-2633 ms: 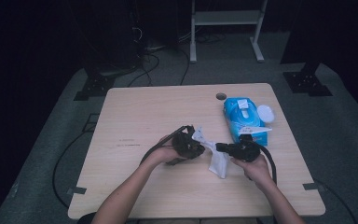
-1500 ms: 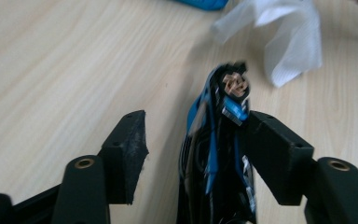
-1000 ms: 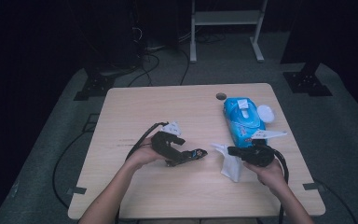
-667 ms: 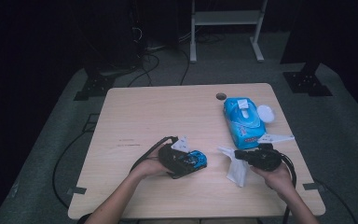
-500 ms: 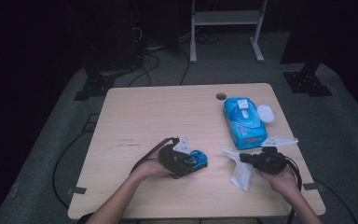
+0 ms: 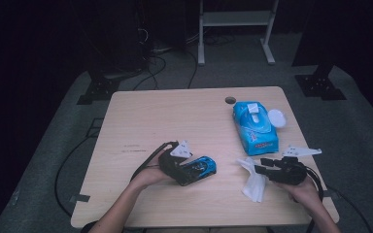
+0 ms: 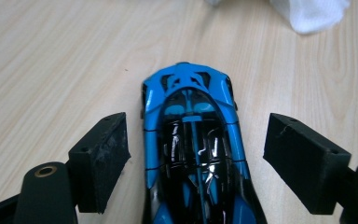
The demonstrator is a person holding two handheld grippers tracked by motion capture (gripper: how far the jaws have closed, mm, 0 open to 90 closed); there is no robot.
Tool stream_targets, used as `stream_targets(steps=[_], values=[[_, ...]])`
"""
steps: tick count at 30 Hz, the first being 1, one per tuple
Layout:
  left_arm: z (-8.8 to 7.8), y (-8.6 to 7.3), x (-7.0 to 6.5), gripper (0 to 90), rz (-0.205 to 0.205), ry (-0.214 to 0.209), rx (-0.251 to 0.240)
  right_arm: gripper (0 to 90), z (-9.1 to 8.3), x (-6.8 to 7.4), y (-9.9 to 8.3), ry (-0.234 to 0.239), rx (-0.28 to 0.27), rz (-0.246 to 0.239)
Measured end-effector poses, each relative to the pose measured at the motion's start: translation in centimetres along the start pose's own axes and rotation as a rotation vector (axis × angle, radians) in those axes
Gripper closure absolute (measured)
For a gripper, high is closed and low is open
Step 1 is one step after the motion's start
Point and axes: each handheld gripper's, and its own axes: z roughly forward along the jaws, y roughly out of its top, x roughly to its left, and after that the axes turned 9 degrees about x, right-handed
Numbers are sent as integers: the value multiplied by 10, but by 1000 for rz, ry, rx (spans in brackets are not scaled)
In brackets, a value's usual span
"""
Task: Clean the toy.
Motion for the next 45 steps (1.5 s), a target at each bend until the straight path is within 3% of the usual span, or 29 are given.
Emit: stream_targets(steps=[5,9,14,37,45], values=[[-9,-9,3,194,-5,39,3,464,-6,-4,-5,14,-19,8],[-18,-20,6,189,-14,63,-3,442,-12,-5,-8,-2,-29,9],[-26,-36,11,173,-50,83,-2,428,-18,-8,-9,-12,-56,25],[-39,-65,17,156,-111,112,-14,408,-28,-18,-13,-41,-79,58],[-36,-70,20,117,-141,93,28,403,-29,-19,-17,-52,-80,63]])
